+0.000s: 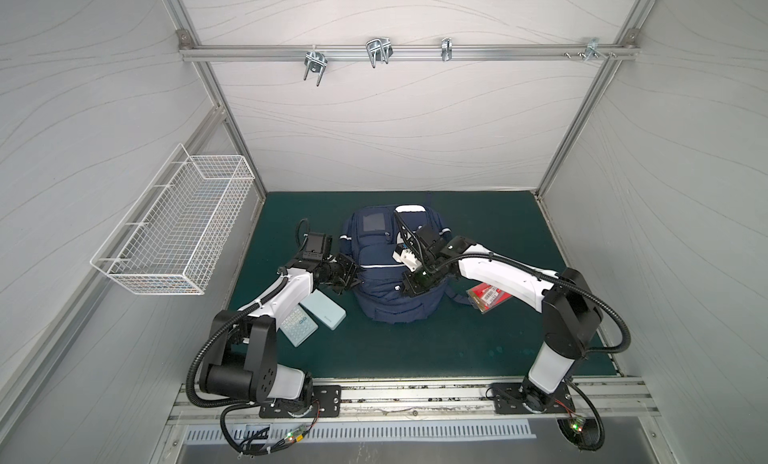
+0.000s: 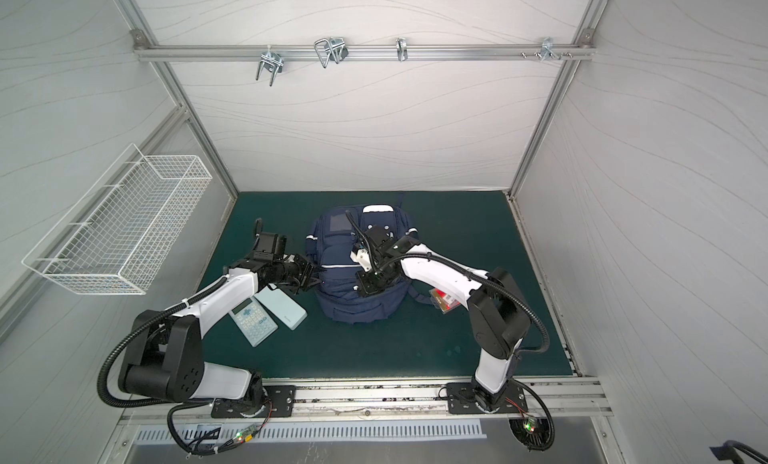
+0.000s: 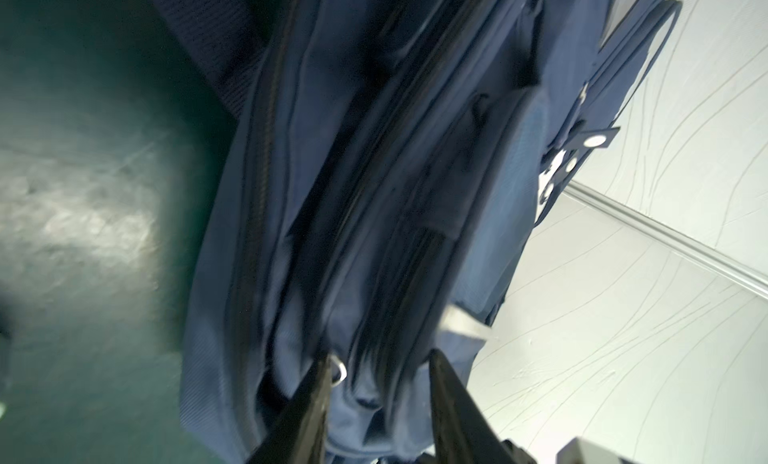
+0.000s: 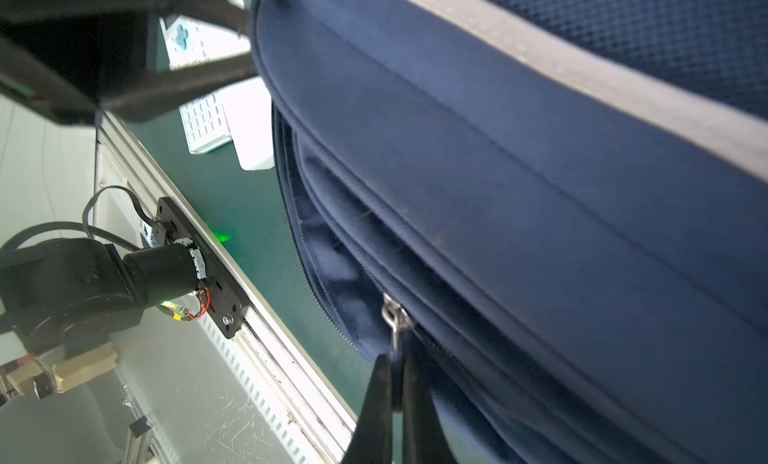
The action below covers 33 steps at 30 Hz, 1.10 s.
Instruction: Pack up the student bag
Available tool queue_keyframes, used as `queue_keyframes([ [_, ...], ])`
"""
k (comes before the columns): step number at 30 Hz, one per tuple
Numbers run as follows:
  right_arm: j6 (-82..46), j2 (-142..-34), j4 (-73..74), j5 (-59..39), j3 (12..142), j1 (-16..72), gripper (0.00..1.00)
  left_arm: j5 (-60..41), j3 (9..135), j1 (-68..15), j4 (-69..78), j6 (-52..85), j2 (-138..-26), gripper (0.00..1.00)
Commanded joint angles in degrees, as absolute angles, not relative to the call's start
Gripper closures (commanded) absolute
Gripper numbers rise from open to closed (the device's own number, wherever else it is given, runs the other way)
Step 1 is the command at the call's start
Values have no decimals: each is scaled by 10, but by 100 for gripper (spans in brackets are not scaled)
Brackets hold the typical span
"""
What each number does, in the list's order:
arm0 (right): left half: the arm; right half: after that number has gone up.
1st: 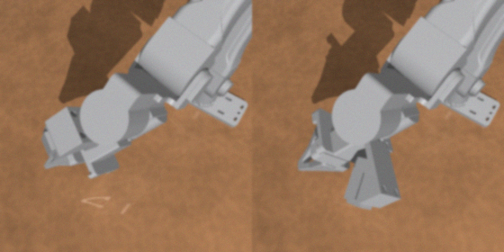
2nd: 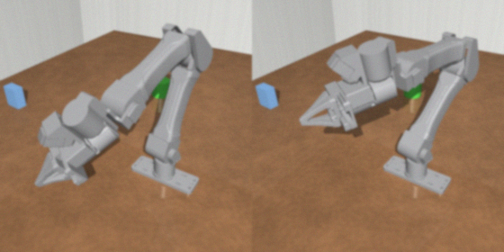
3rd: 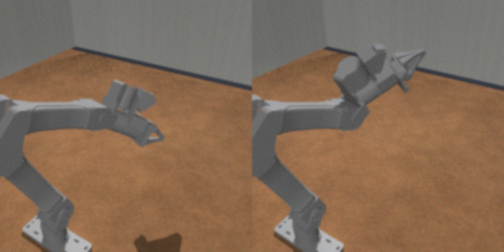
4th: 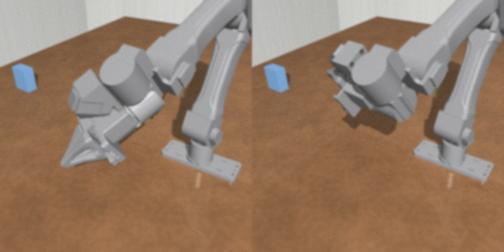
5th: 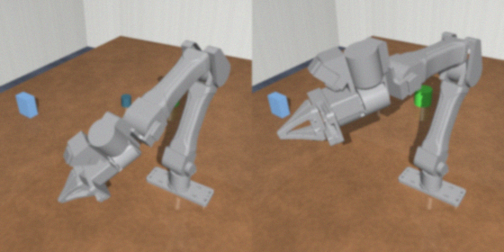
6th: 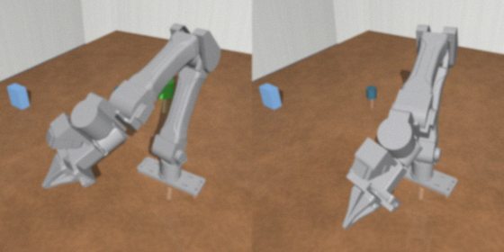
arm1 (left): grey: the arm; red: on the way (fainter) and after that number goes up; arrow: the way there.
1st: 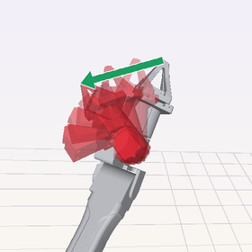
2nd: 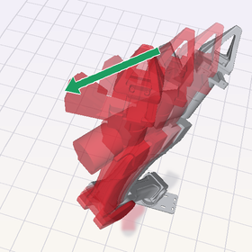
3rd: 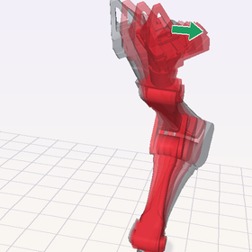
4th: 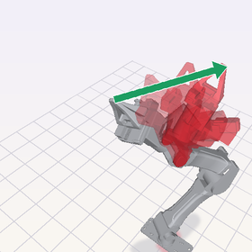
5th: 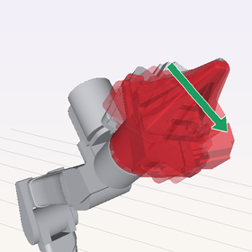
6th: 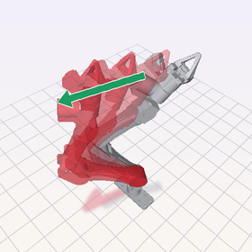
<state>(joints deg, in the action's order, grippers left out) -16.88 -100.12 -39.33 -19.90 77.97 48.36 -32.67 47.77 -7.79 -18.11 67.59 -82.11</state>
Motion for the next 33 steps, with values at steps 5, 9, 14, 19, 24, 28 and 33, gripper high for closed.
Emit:
queue_keyframes([
  [5, -159, -1013, -412, -189, 794, 495, 100, -350, 499, -74, -97, 684, -854, 88],
  [9, -157, -1027, -414, -189, 811, 502, 100, -361, 495, -74, -84, 689, -855, 100],
  [14, -155, -1076, -408, -197, 863, 539, 100, -364, 461, -77, -42, 745, -828, 100],
  [19, -187, -1130, -355, -190, 921, 571, 100, -360, 444, -86, -30, 797, -794, 100],
  [24, -225, -1170, -260, -186, 955, 574, 100, -342, 425, -97, -41, 846, -749, 100],
  [28, -240, -1189, -210, -147, 961, 569, 100, -319, 404, -111, -68, 863, -719, 100],
  [33, -264, -1172, -135, -115, 920, 552, 100, -300, 356, -128, -49, 894, -698, 100],
])
